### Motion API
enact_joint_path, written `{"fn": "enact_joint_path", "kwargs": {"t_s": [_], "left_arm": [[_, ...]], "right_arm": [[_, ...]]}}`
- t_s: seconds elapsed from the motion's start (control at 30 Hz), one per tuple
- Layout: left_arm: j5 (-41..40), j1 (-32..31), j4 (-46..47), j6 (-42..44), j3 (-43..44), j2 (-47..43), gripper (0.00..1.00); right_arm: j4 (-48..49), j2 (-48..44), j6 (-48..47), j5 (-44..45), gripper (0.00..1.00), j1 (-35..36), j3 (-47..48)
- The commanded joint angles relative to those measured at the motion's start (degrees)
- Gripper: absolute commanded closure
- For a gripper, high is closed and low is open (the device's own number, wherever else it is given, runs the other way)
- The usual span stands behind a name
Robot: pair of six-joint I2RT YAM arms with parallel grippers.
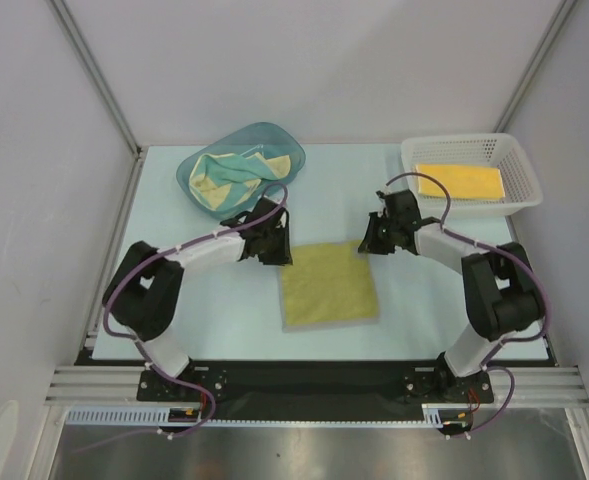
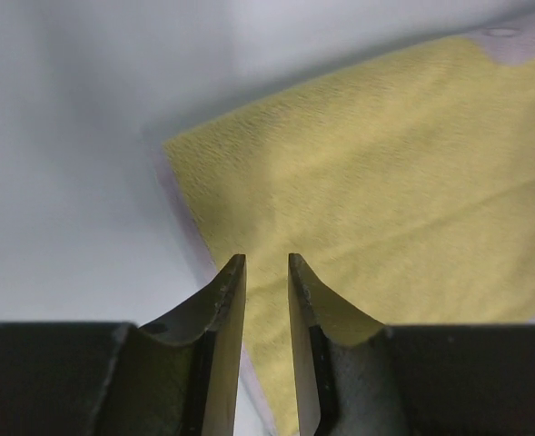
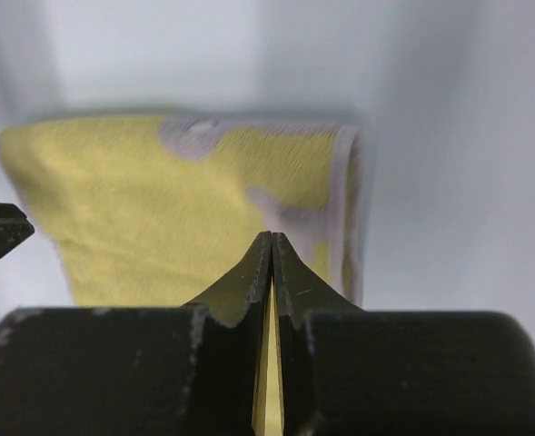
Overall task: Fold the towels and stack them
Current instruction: Fold the towel
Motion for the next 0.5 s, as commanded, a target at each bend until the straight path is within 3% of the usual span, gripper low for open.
{"fn": "enact_joint_path", "kwargs": {"t_s": [0.0,0.23,0.47], "left_arm": [[0.47,2.83,1.37,2.89,3.45,4.12,0.70],[-0.32,6.00,1.29,4.21,7.58,11.42,0.71],[0.64,7.49,0.32,4.74,11.18,15.39,0.71]], "right_arm": [[4.51,4.95,-2.80,-0.46,0.94,-1.77,4.64],[6.71,12.69,-3.86,0.77,0.95,-3.01,7.37],[8.47,13.14,-2.89,3.05,0.92,-3.01,6.58]]}}
